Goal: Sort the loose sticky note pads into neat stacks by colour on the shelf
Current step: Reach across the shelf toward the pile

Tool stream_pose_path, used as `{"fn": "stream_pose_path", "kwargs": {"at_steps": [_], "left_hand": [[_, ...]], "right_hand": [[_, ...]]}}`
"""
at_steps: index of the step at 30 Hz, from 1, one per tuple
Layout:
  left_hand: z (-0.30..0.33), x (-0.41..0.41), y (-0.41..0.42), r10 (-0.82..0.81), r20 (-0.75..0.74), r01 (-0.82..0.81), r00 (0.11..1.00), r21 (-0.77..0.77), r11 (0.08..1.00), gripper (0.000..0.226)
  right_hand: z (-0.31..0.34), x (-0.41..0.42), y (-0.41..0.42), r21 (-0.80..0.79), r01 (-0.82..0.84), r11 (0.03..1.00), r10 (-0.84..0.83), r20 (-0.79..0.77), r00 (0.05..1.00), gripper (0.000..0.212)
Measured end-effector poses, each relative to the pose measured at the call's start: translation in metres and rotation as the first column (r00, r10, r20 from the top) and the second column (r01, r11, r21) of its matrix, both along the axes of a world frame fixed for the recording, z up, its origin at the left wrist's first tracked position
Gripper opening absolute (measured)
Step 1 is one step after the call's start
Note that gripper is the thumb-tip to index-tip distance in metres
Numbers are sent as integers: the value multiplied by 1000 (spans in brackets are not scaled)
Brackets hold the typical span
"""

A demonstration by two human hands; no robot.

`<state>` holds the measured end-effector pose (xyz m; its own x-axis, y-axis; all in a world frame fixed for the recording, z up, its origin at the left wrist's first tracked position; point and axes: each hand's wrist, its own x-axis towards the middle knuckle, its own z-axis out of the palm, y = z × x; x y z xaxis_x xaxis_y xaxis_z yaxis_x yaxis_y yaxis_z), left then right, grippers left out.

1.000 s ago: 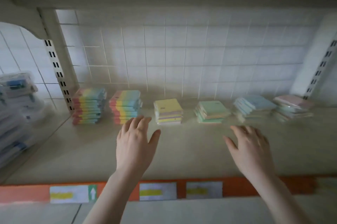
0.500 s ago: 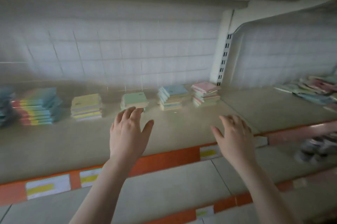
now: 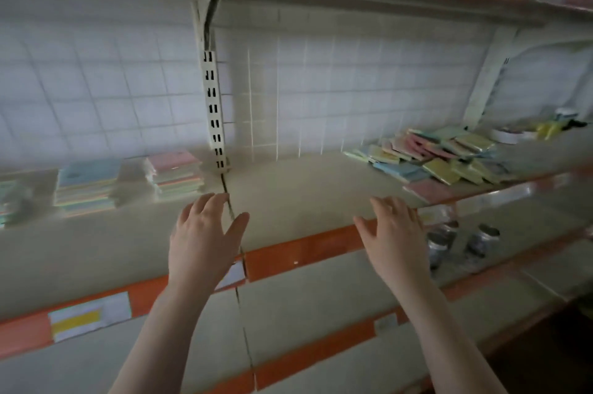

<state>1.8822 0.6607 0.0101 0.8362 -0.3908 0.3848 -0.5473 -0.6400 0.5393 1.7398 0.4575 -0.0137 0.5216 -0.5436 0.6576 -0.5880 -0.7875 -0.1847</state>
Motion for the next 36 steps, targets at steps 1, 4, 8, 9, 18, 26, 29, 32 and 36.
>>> {"fn": "stream_pose_path", "kwargs": {"at_steps": [1, 4, 8, 9, 18, 26, 29, 32, 36], "left_hand": [[0, -3, -14, -7, -12, 7, 1000, 4, 1000, 49], [-2, -8, -60, -36, -42, 37, 998, 19, 999, 49], [-11, -13, -130, -78, -72, 78, 994, -2, 997, 50], [-12, -14, -149, -91, -82, 91, 992, -3, 996, 51], [-2, -37, -287, -157, -91, 161, 983, 36, 986, 51], [-29, -92, -376, 19, -195, 6, 981, 127, 992, 53], [-35, -112, -398, 94, -222, -49, 970, 201, 978, 56], [-32, -117, -410, 149, -203, -97, 968, 245, 965, 58], [-31, -110, -412, 161, -228, -93, 960, 283, 955, 68]], "right_hand": [[-3, -3, -13, 16, 6, 1000, -6, 4, 1000, 34], [-12, -9, -54, 54, 21, 998, -21, 10, 1000, 34], [-19, -17, -115, 66, 57, 996, -56, -18, 998, 35], [-19, -19, -130, 97, 54, 994, -53, -20, 998, 34], [-11, -56, -263, 213, 115, 970, -113, -23, 993, 38], [-13, -69, -378, 279, -92, 956, 111, -54, 992, 32], [-16, -71, -410, 219, -229, 948, 246, -53, 968, 21], [-12, -62, -434, 180, -315, 932, 335, -94, 937, 23], [-5, -47, -450, 131, -365, 922, 387, -275, 880, 40]]}}
